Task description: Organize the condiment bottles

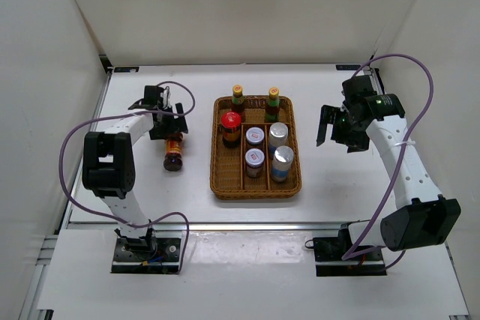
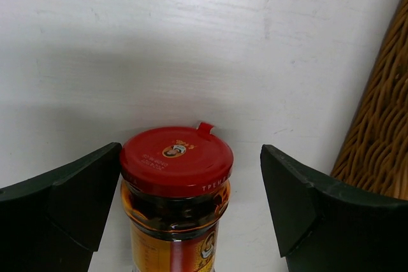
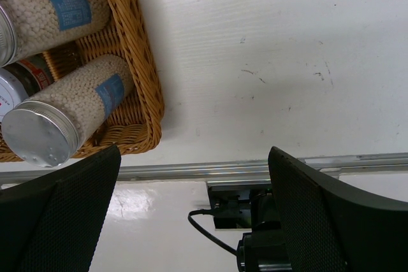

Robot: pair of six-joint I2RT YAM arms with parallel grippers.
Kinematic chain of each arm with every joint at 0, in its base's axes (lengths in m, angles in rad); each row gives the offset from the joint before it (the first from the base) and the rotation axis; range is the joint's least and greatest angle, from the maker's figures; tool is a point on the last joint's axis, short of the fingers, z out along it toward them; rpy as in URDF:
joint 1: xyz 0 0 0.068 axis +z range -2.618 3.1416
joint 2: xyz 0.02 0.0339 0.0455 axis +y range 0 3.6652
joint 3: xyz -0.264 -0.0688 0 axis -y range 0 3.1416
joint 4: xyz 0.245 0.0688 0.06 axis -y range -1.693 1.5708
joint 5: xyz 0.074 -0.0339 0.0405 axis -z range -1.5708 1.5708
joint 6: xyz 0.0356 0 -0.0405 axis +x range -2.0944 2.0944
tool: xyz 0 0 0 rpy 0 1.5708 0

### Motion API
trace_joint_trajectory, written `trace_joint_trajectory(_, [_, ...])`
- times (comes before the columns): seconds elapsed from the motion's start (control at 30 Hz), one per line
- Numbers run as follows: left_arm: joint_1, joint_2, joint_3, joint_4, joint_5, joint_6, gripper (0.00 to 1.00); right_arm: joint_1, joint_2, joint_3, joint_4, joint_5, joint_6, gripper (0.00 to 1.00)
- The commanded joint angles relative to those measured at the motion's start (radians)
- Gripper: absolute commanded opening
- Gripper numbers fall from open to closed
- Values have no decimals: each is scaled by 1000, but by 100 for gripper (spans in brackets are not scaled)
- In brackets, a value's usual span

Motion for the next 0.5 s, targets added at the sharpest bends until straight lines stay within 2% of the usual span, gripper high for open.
trace_joint_trajectory(0.0, [-4,-52,-26,-4,23,8,100,-4,1,19,9,13,-16,99])
trace_joint_trajectory(0.13, [-4,-52,-53,-4,32,8,99,-4,1,19,9,13,-16,99])
trace_joint_trajectory(0.23, [-4,-61,-63,7,32,8,93,-4,1,19,9,13,-16,99])
trace_joint_trajectory(0.33, [-4,-61,-63,18,50,17,81,-4,1,19,9,13,-16,99])
trace_joint_trajectory(0.37, [-4,-61,-63,31,66,17,71,-4,1,19,9,13,-16,99])
trace_joint_trajectory(0.47, [-4,-70,-63,50,66,26,52,-4,1,19,9,13,-16,99])
